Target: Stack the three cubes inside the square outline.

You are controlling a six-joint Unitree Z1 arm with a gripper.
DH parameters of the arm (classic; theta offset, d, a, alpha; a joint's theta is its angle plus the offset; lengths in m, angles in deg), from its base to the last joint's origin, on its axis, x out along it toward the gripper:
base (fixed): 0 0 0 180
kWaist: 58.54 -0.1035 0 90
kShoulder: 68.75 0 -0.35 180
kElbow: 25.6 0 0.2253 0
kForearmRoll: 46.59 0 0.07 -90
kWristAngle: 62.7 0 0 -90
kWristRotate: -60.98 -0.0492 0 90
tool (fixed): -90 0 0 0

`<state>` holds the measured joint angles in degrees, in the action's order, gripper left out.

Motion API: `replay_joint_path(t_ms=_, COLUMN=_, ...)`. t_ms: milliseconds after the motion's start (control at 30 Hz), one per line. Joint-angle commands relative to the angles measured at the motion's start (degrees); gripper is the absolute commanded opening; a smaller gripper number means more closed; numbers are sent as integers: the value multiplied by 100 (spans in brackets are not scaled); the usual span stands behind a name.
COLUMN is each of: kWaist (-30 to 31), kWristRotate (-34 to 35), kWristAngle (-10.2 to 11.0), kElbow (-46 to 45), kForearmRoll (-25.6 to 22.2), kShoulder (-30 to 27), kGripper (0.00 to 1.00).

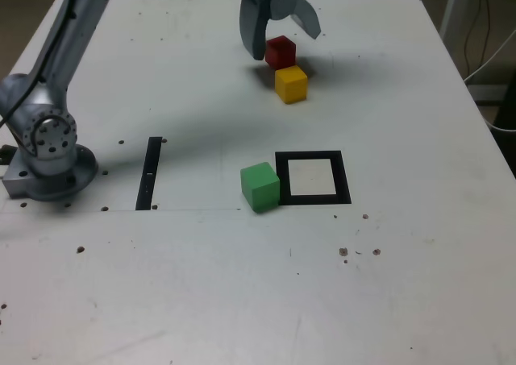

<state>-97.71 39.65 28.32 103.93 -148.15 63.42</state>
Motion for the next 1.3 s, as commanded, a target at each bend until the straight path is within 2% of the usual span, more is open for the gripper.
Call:
replay_joint_path(t_ms=0, kWaist=-25, kWristRotate=7, kWristAngle=-5, kElbow=11, kForearmRoll=-3, kShoulder=66, kGripper=99)
replay_joint_path(t_ms=400, kWaist=-73, kWristRotate=19, kWristAngle=-5, kElbow=68, kForearmRoll=24, kShoulder=288, kGripper=96)
replay_joint_path(t_ms=867, kWaist=-79, kWristRotate=110, kWristAngle=6, kElbow=241, kForearmRoll=-8, kShoulder=442, kGripper=84)
replay_joint_path(t_ms=1033, kWaist=-81, kWristRotate=165, kWristAngle=53, kElbow=282, kForearmRoll=-9, kShoulder=451, kGripper=73)
replay_joint_path(t_ms=1267, kWaist=-83, kWristRotate=175, kWristAngle=154, kElbow=352, kForearmRoll=-1, kShoulder=444, kGripper=49)
